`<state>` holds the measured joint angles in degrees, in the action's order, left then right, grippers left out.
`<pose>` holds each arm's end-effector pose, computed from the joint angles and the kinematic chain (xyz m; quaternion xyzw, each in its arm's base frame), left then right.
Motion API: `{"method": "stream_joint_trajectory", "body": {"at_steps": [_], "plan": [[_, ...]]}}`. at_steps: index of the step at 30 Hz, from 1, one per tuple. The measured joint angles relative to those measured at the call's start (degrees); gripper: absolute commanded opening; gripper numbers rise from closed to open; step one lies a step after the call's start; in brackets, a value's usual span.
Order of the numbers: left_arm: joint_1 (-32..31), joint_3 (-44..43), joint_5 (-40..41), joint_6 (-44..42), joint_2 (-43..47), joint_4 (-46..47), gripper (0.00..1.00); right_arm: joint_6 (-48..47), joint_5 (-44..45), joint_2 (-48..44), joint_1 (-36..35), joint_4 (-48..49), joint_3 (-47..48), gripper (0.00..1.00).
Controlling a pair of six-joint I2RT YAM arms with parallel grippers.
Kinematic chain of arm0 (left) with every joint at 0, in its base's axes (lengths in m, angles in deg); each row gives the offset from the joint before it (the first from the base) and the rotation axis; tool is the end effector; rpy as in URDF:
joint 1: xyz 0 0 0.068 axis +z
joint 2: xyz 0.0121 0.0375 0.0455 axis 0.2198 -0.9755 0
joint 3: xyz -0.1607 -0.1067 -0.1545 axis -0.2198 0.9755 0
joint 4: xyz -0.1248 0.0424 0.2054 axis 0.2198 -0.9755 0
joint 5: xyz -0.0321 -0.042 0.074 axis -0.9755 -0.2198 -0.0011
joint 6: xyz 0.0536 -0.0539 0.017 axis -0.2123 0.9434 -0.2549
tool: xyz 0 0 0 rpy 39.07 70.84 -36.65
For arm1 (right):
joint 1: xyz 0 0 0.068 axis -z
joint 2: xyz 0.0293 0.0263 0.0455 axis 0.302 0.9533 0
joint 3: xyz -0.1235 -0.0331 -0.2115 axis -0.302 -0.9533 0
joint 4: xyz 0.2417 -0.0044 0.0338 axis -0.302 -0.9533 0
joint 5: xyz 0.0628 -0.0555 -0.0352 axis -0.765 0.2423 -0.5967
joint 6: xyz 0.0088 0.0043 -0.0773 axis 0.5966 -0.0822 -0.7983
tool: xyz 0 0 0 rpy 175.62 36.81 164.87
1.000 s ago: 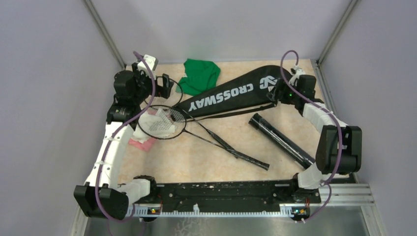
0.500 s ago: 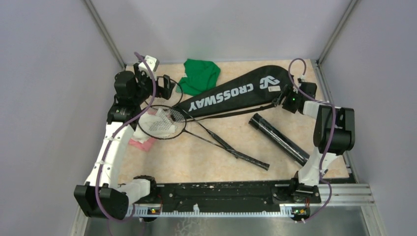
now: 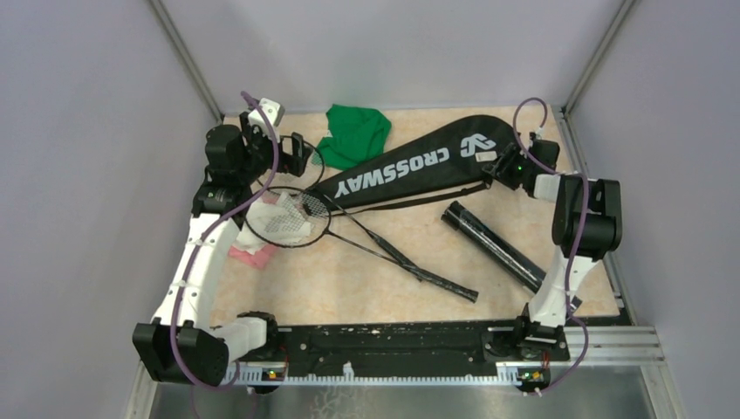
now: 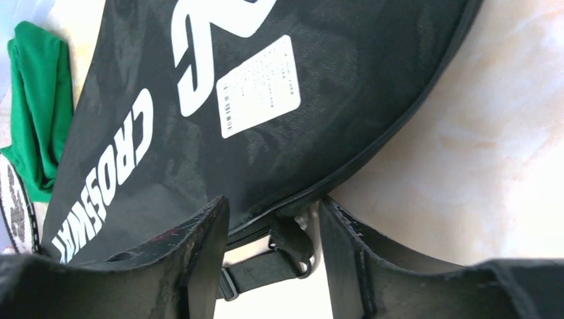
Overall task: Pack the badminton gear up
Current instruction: Pick up the racket bag from the center of the board.
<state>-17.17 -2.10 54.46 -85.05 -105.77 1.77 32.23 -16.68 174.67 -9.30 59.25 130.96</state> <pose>0.2772 -0.0453 0.3617 0.1916 0.7478 -0.1245 0.6234 0.4050 -0.0332 0.1153 0.2096 0.8598 0.2544 0.3899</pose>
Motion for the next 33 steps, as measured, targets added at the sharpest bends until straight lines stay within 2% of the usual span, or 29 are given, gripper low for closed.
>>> {"method": "stream_joint_trajectory", "body": {"at_steps": [2,4,12,22,33], "plan": [[0.00,0.00,-0.02,0.00,-0.15,0.00,0.99,0.48,0.04,0.83,0.00,0.66,0.57,0.36],[0.00,0.00,-0.04,0.00,-0.24,0.00,0.99,1.07,0.42,1.42,0.00,1.36,0.63,0.21],[0.00,0.00,-0.39,-0.02,-0.24,-0.02,0.99,4.76,1.14,1.73,0.17,1.77,1.40,0.00],[0.00,0.00,-0.44,-0.04,-0.24,-0.02,0.99,6.21,1.25,-1.57,0.85,1.11,6.67,0.00],[0.00,0.00,-1.46,-0.04,-0.33,-0.02,0.99,1.51,-1.66,-10.40,0.90,-3.67,17.44,0.00]]}}
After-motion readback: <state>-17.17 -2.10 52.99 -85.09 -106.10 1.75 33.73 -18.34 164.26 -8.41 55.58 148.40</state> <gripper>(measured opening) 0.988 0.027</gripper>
